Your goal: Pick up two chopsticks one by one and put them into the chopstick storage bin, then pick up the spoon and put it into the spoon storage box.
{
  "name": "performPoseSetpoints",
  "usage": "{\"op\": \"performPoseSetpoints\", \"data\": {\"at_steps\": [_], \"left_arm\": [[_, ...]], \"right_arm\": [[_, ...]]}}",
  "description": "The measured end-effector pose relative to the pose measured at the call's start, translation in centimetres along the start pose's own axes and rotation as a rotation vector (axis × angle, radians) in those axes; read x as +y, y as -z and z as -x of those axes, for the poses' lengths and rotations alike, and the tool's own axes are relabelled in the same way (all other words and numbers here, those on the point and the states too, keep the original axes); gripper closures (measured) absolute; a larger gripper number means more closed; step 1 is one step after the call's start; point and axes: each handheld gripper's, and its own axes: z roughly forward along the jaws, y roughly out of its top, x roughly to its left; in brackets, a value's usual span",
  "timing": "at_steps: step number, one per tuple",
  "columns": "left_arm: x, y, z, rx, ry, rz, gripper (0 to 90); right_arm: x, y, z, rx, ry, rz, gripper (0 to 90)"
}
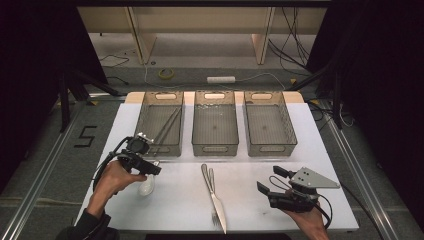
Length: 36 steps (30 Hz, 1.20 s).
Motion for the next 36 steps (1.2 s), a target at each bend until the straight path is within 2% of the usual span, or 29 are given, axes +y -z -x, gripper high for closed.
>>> {"op": "performPoseSetpoints", "data": {"at_steps": [8, 15, 23, 32, 36], "left_arm": [[-0.3, -1.5, -0.4, -0.001, 0.006, -0.058, 21.5], [-0.5, -2.3, -0.8, 0.001, 0.028, -0.068, 24.0], [-0.6, -2.8, -1.2, -0.002, 0.044, -0.07, 31.6], [-0.5, -3.5, -1.1, -0.038, 0.034, -0.087, 42.6], [-0.5, -3.9, -0.8, -0.041, 0.026, -0.096, 48.8]], "right_arm": [[0.0, 0.0, 0.0, 0.002, 0.003, 0.001, 24.0], [0.0, -0.1, 0.0, 0.007, 0.0, 0.0, 24.0], [0.1, -0.2, -0.1, 0.013, 0.008, -0.005, 24.0], [0.1, -0.3, -0.2, 0.014, 0.012, -0.011, 23.9], [0.1, -0.3, -0.2, 0.013, 0.012, -0.01, 24.0]]}}
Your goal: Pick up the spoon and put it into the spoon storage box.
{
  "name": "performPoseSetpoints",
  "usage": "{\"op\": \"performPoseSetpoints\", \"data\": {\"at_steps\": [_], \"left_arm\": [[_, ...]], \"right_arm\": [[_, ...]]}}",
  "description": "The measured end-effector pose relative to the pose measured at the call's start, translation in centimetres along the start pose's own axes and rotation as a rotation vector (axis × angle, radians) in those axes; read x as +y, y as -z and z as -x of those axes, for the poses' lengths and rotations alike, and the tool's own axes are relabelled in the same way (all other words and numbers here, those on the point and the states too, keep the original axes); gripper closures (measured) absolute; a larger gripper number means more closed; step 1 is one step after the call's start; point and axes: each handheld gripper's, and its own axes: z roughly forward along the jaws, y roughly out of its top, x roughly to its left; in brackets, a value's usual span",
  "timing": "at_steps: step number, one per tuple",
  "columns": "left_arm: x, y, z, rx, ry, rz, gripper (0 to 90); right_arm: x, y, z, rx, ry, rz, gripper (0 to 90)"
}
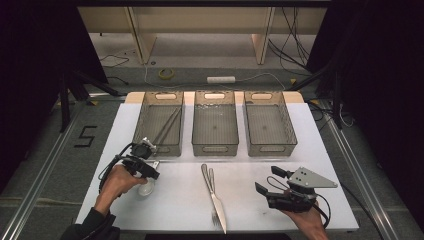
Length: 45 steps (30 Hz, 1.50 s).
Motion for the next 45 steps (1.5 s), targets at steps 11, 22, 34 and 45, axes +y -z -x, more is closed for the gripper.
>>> {"op": "performPoseSetpoints", "data": {"at_steps": [11, 22, 34, 45], "left_arm": [[0.1, -0.5, 0.3, 0.035, -0.018, -0.004, 63.8], [0.1, -0.5, 0.5, 0.046, -0.038, 0.002, 73.2], [0.0, -0.1, 0.6, 0.014, -0.075, 0.019, 73.9], [0.0, 1.2, 0.7, 0.005, -0.089, 0.098, 74.1]], "right_arm": [[0.0, 0.0, -0.1, 0.001, 0.006, -0.004, 24.0], [0.0, 0.0, -0.1, 0.0, 0.007, -0.004, 24.0], [0.0, 0.0, -0.1, -0.001, 0.007, -0.004, 24.0], [0.0, 0.0, -0.1, -0.002, 0.006, -0.002, 24.1]]}}
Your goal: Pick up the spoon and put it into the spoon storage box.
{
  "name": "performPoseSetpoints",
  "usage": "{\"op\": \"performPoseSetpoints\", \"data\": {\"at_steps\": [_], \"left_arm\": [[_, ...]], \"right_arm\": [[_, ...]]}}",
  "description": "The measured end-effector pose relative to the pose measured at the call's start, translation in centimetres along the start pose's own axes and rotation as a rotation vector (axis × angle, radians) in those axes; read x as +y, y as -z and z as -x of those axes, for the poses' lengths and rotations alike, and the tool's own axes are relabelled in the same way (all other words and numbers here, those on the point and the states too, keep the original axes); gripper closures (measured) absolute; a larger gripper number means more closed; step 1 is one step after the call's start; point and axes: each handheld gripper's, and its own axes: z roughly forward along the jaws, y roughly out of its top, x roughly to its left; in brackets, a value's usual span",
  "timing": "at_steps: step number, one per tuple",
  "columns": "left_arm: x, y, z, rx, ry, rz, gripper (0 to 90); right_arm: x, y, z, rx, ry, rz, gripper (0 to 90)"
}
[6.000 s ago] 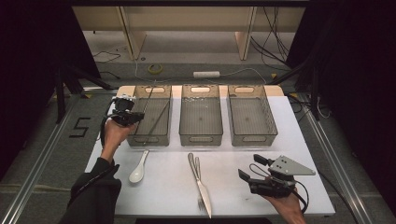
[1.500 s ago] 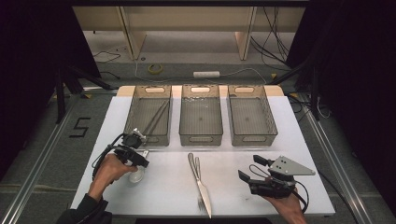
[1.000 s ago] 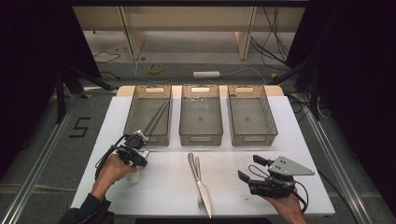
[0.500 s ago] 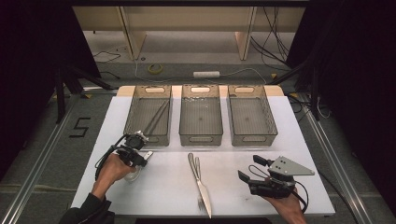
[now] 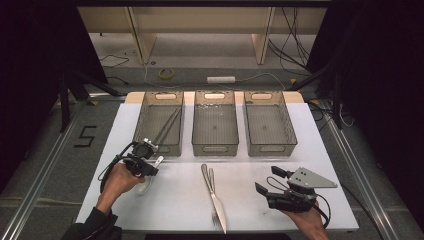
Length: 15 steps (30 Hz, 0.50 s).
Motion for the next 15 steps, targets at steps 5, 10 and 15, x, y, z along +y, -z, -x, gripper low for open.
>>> {"op": "performPoseSetpoints", "data": {"at_steps": [5, 10, 15], "left_arm": [[0.2, 1.0, 0.2, -0.011, -0.007, 0.045, 74.2], [0.5, 1.9, 0.5, -0.04, -0.017, 0.078, 74.2], [1.0, 3.1, 1.3, -0.082, -0.028, 0.133, 74.2]], "right_arm": [[0.0, 0.0, 0.0, 0.0, 0.0, 0.0, 24.1], [0.0, 0.0, 0.0, 0.0, 0.0, 0.002, 24.1], [0.0, 0.0, 0.0, 0.0, -0.001, 0.004, 24.1]]}}
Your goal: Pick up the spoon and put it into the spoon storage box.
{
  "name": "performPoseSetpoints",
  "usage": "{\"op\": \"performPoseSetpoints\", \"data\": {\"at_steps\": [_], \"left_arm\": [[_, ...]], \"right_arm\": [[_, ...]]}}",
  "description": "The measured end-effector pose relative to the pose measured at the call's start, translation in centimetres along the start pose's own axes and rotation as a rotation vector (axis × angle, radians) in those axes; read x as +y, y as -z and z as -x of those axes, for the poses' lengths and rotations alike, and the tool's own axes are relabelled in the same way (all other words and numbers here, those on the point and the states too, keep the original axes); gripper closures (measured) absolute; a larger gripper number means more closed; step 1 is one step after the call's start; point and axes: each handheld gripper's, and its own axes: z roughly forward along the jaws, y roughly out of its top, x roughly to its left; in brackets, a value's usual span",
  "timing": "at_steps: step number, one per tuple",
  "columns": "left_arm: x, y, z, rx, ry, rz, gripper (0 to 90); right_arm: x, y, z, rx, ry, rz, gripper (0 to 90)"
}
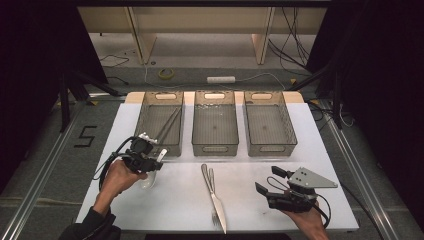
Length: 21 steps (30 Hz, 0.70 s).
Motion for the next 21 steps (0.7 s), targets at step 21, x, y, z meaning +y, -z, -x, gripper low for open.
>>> {"op": "performPoseSetpoints", "data": {"at_steps": [21], "left_arm": [[4.9, 1.1, 2.7, -0.131, -0.051, 0.147, 74.2]], "right_arm": [[0.0, -0.1, 0.1, 0.001, -0.008, -0.003, 24.0]]}}
